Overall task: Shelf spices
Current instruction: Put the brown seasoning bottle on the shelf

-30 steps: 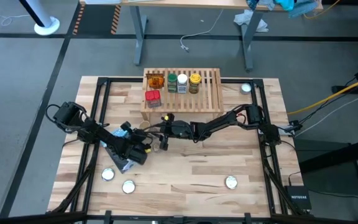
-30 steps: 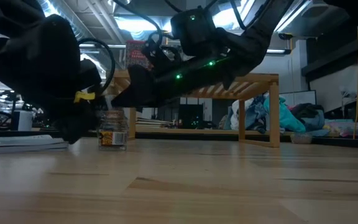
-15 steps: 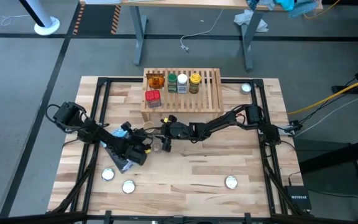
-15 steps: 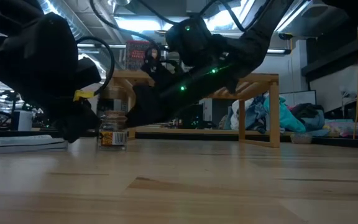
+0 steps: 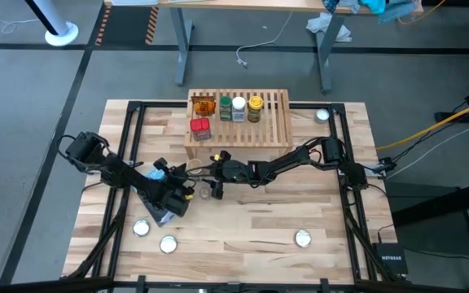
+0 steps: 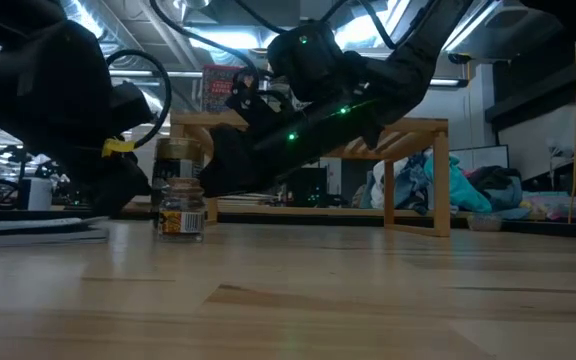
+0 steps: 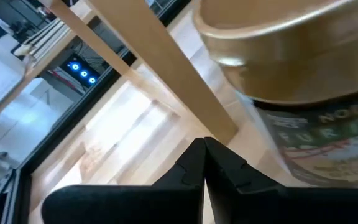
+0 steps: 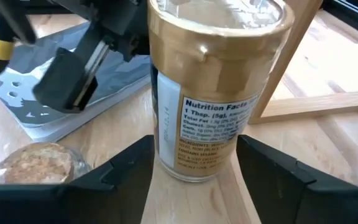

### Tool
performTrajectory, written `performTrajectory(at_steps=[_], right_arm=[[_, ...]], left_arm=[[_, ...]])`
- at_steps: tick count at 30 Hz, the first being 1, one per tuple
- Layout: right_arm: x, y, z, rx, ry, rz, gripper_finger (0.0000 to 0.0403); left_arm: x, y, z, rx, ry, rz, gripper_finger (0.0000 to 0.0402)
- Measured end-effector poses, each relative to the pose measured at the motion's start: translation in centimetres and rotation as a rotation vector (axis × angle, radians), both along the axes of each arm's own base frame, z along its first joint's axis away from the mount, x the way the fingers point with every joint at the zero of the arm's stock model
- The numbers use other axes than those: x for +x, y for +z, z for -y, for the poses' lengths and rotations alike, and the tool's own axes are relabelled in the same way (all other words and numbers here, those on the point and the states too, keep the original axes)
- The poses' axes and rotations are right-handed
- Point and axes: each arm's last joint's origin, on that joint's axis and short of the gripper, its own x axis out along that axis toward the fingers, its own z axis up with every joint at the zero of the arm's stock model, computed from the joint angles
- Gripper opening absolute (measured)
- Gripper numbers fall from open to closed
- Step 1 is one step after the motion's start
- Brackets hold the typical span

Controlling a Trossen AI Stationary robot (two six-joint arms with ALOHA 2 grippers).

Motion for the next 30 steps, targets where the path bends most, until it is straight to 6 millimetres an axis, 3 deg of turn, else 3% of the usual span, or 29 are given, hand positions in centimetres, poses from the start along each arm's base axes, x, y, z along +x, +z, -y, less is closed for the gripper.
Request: performTrajectory(at_steps=[11,30], right_arm=[[0.1,0.3,0.0,0.000,-0.002,0.030,0.0244],[0.2,0.5,0.0,0.000,-0.004,0.062,0.0244]], left_arm=[[0.5,0.1,-1.0,0.023,0.041,0.005,0.0000],[1.8,0.1,-0.5,-0.043,-0.019,0.048,0.0000]])
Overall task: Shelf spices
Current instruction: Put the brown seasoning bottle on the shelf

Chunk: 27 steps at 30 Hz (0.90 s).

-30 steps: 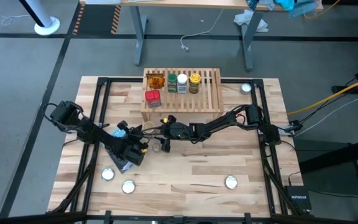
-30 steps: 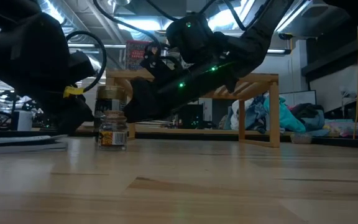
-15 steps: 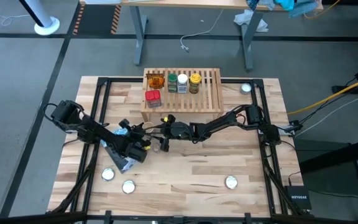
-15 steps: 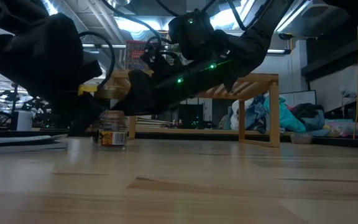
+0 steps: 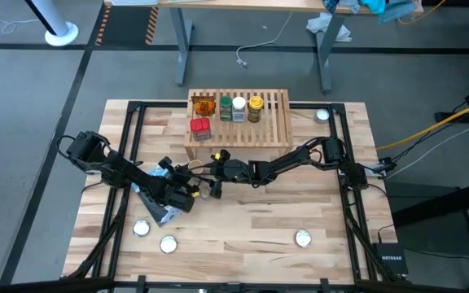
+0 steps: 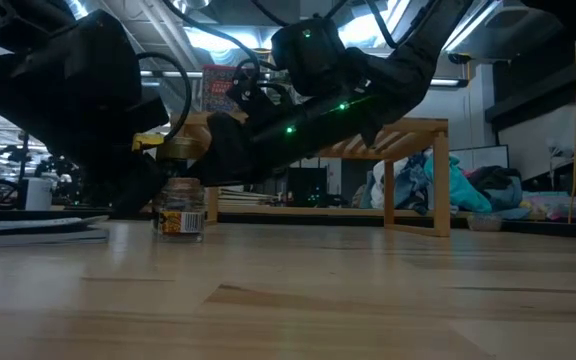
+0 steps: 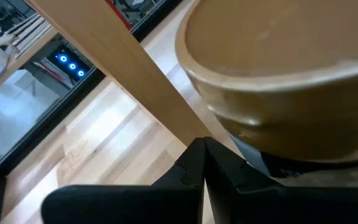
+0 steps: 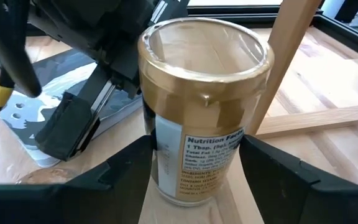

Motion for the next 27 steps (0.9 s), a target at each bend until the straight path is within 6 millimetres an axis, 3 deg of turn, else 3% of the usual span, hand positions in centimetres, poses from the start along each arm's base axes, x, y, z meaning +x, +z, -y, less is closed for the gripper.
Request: performTrajectory(at_steps=[27], right_arm=[[-0.01,0.08,0.04,0.031,-0.052,0.019,0.0254]], left_arm=[[0.42,0.11,0.30,-0.008,-0.028,0.018,0.0000]])
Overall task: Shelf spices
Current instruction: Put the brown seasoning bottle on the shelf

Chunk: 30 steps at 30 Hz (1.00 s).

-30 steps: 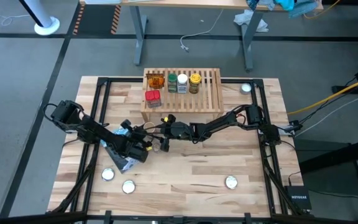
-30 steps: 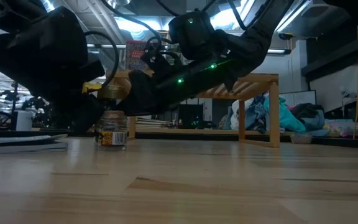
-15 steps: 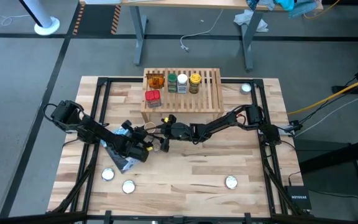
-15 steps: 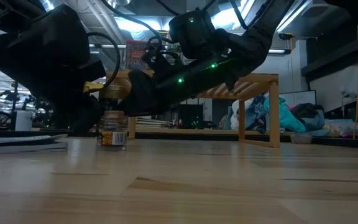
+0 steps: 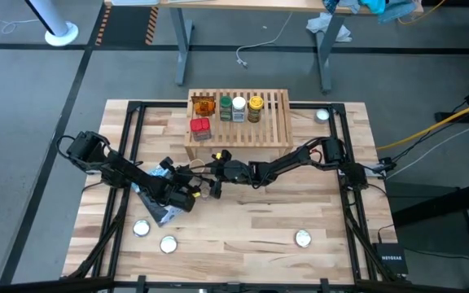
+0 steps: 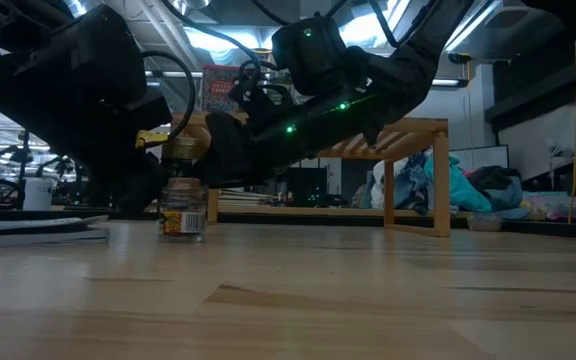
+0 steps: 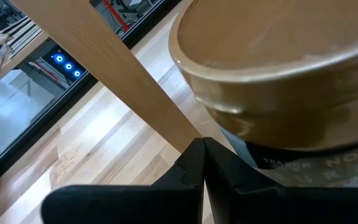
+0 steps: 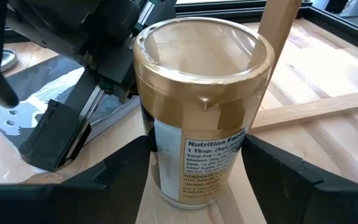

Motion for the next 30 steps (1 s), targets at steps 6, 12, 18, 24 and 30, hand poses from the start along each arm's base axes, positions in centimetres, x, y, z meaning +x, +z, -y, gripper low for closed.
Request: performTrajectory(at_steps=[6,12,18,24,30], right_arm=[[0.0,0.0,0.0,0.005,-0.005,0.001,0.0254],[0.0,0.0,0.1,0.074,-0.038,0.019,0.0262],[0.1,0.0,0.1,0.043,-0.003,0.009,0.0294],[0.2,0.3,0.1,0.040,-0.001,0.028,0.0317],[0.2,0.4,0.0,0.051,0.037,0.033,0.0321]], left_arm=[[0.0,0.0,0.0,-0.001,0.000,0.000,0.0000],[0.1,0.0,0.0,-0.002,0.000,0.002,0.0000],[0.2,0.1,0.2,-0.021,-0.007,0.013,0.0000],[0.6,0.3,0.4,-0.038,-0.015,0.047,0.0000],[1.1,0.6,0.8,-0.007,-0.075,0.030,0.0000]])
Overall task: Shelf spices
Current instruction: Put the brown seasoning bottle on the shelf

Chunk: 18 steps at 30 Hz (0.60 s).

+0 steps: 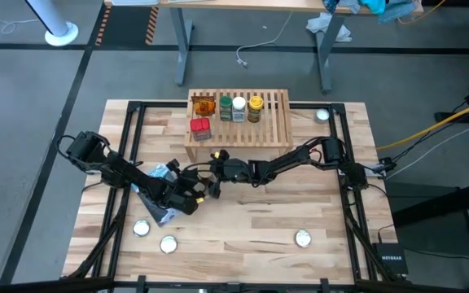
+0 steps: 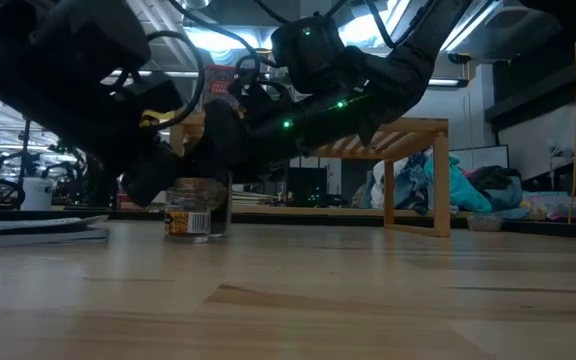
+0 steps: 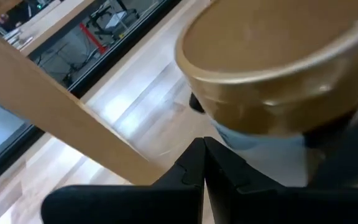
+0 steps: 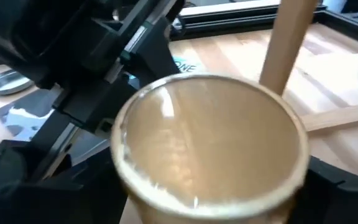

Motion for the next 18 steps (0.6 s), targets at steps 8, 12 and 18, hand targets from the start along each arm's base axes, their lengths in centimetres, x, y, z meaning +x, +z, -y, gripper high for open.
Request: performTrajectory(at_steps=[8,12,18], right_arm=[[-0.08,-0.22,-0.07,0.006,0.020,-0.021,0.0321],[-0.09,-0.25,-0.13,0.013,0.038,-0.023,0.0313],[-0.15,-0.35,-0.15,0.012,0.040,-0.034,0.0283]], left_arm=[[-0.02,-0.03,-0.07,0.012,-0.005,-0.015,0.0000],[-0.08,-0.08,-0.09,0.014,-0.005,-0.021,0.0000],[-0.42,-0.27,-0.23,0.030,-0.003,-0.061,0.0000]])
